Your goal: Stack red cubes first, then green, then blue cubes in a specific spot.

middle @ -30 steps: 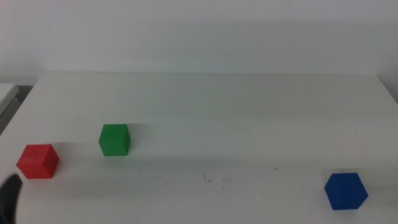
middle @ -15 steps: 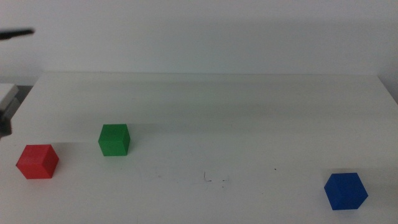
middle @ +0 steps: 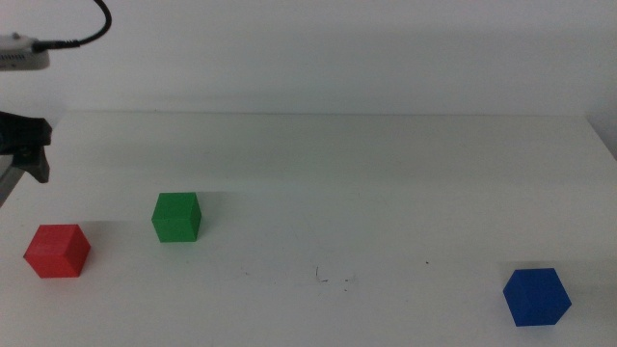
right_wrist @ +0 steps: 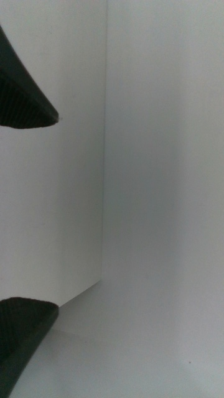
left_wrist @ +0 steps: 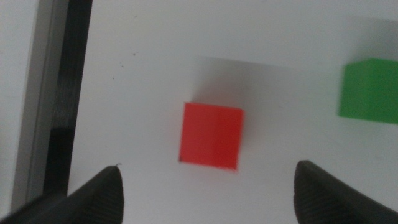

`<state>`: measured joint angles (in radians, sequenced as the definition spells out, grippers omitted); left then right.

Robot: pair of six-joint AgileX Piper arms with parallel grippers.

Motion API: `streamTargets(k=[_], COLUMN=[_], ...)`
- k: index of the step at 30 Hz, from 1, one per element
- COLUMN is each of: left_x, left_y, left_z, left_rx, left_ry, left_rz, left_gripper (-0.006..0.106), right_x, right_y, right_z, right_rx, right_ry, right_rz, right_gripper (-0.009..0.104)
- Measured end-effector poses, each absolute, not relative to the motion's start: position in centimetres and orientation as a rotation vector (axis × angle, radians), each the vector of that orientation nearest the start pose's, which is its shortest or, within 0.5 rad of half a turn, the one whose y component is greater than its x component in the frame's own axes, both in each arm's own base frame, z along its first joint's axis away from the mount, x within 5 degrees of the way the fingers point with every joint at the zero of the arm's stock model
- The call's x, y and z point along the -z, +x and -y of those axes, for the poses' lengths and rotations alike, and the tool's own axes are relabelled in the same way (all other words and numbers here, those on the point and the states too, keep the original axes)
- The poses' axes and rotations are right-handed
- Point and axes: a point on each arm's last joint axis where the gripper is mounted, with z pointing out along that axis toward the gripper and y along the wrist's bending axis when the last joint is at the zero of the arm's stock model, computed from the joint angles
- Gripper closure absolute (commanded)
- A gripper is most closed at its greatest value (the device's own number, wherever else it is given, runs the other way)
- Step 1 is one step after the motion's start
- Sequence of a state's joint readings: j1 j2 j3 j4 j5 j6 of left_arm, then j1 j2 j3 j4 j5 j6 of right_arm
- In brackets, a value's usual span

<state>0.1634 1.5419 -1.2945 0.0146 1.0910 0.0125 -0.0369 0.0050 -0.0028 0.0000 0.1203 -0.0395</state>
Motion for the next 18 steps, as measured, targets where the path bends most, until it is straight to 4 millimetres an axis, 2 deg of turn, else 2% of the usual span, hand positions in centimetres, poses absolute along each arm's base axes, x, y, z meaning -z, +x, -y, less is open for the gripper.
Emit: streamTargets(k=[8,18], left_x=[-24.9,-19.9], left_y=[35.0,36.6], left_z=[-6.5,-6.5], left_rx=[-0.021,0.069], left_ry=[-0.149,-0.131], left_rz=[-2.959,-3.075], left_gripper=[0.007,0.007], right_x=[-20.3,-20.3], right_y=[5.7,5.7], right_z=[0.2,0.2], right_rx=[0.059,0.059], right_ry=[-0.002,-0.002], right_rz=[-1.606,-1.606], right_gripper=[0.002,0.002])
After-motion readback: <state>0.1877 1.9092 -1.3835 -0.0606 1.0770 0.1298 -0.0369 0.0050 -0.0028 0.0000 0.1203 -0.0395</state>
